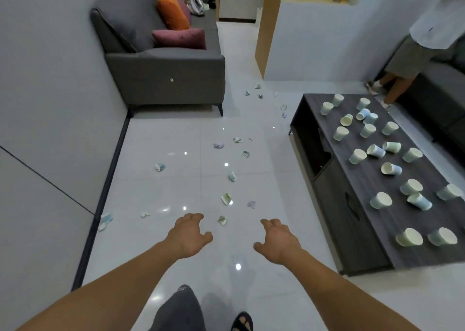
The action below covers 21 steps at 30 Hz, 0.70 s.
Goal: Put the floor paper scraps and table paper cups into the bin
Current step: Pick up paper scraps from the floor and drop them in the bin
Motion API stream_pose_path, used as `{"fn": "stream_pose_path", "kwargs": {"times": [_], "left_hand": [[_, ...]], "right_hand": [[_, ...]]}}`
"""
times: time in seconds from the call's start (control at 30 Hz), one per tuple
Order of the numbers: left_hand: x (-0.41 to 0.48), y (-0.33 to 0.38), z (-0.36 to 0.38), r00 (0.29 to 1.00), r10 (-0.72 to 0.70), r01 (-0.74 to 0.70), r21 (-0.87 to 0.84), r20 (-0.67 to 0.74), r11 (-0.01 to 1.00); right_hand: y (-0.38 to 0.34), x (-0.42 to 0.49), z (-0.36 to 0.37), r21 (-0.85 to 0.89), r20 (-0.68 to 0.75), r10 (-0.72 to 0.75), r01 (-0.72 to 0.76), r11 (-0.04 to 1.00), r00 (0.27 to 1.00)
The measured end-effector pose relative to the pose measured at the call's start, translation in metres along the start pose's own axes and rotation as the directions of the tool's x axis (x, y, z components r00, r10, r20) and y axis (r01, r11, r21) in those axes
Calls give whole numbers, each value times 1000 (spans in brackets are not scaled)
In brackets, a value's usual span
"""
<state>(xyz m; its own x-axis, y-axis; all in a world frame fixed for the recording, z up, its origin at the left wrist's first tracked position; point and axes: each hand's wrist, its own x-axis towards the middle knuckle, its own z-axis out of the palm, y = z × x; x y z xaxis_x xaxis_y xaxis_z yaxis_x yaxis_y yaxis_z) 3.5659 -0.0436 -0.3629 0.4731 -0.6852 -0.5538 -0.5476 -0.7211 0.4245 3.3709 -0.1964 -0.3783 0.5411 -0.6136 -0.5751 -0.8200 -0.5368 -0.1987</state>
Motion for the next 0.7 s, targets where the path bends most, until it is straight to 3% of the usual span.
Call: {"fn": "stream_pose_path", "kwargs": {"times": [0.47,0.7], "left_hand": [[233,33,-83,992,-28,48,-169,120,984],[306,31,-71,963,-178,216,-187,200,958]], "right_hand": [[-23,213,-98,-101,67,10,-3,995,998],[5,320,-102,-116,208,24,0,993,978]]}}
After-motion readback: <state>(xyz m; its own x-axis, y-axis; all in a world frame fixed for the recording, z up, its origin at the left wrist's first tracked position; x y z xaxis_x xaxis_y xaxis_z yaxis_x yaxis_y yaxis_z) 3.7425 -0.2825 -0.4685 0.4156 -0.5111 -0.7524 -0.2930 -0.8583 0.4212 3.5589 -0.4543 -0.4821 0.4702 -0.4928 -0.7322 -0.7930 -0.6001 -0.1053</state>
